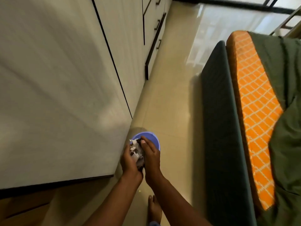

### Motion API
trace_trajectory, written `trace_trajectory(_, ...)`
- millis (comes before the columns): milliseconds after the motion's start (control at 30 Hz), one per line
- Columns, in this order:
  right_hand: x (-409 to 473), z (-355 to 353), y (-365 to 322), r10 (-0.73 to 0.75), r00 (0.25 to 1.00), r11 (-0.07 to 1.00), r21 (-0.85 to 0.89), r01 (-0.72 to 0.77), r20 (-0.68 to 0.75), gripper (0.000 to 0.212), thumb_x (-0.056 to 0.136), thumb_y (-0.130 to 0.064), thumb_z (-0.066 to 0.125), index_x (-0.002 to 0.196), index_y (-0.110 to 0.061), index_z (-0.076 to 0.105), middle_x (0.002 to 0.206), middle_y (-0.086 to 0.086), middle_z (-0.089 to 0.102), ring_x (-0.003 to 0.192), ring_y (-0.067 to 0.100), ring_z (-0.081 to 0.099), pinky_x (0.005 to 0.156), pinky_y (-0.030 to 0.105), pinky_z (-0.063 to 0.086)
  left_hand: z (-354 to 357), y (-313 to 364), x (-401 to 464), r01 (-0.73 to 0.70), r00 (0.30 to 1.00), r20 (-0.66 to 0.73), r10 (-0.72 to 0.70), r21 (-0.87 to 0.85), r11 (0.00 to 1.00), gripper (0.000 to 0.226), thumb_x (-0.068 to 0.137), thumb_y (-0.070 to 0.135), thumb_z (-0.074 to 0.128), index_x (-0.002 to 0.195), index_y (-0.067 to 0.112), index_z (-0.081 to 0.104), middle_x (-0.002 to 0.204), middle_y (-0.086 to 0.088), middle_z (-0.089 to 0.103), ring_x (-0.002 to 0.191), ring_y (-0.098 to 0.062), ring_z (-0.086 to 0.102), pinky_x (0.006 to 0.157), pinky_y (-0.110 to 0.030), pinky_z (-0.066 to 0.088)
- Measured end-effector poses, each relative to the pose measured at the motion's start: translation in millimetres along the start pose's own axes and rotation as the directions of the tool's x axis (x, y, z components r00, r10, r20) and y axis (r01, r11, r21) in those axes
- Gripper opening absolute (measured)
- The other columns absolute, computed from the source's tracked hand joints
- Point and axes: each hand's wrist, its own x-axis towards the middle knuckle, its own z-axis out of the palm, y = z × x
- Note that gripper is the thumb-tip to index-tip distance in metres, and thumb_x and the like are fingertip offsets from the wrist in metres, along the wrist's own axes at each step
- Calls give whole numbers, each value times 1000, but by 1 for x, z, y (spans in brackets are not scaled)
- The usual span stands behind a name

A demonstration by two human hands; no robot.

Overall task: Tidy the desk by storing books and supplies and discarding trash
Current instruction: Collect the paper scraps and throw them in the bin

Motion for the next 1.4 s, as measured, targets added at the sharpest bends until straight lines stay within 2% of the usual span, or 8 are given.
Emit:
trace_trajectory(300,162,-63,120,315,945,949,45,-312,-90,40,95,-36,65,123,-7,71,118,19,73,114,36,68,107,54,49,-44,-88,210,222,972,-115,-205,172,960,64,80,58,58,127,17,70,120,-13,74,109,-38,72,95,-54,56)
trace_trajectory(567,267,-115,217,509,856,859,129,-496,-92,46,97,-42,60,132,-13,68,122,11,74,115,31,69,100,43,55,-77,-150,351,331,942,-140,-305,234,914,75,77,63,58,135,16,64,122,-17,72,107,-41,71,87,-51,59)
trace_trajectory(700,302,-125,237,569,822,812,158,-562,1,42,100,-45,53,124,-15,71,119,9,74,111,28,70,96,39,54,-68,-146,368,354,935,-91,-342,229,906,63,96,65,45,127,16,68,122,-18,72,111,-38,70,91,-49,55)
trace_trajectory(833,324,-127,238,611,791,775,178,-606,30,57,96,-56,56,134,-15,64,134,13,67,125,34,62,101,44,50,-61,-135,372,340,940,-124,-317,295,893,54,97,67,41,112,23,67,107,-9,70,95,-31,65,74,-40,51)
trace_trajectory(967,327,-126,224,623,781,779,137,-612,-53,72,93,-59,60,151,-21,41,151,21,43,137,42,45,115,47,41,-54,-124,366,336,938,-168,-302,238,912,37,98,63,46,108,28,52,114,-5,49,114,-34,48,95,-50,47)
trace_trajectory(1167,327,-123,204,586,809,808,96,-581,-42,74,99,-55,55,156,-13,32,155,21,41,138,40,47,113,47,42,-61,-109,357,288,957,-107,-270,229,930,65,99,61,46,156,32,32,158,-11,38,112,-36,56,88,-52,49)
trace_trajectory(1300,321,-125,204,556,830,830,-26,-558,-47,70,99,-57,54,151,-12,40,149,17,49,132,36,54,110,45,46,-71,-106,342,291,957,-85,-279,272,917,63,100,59,44,154,26,40,153,-10,47,128,-35,50,101,-51,43)
trace_trajectory(1400,306,-126,206,543,837,824,-150,-546,-68,57,97,-56,57,135,-14,55,137,13,61,124,32,61,101,41,52,-82,-106,323,310,950,-60,-308,322,894,46,102,57,43,131,25,58,143,-5,57,125,-32,53,112,-49,41)
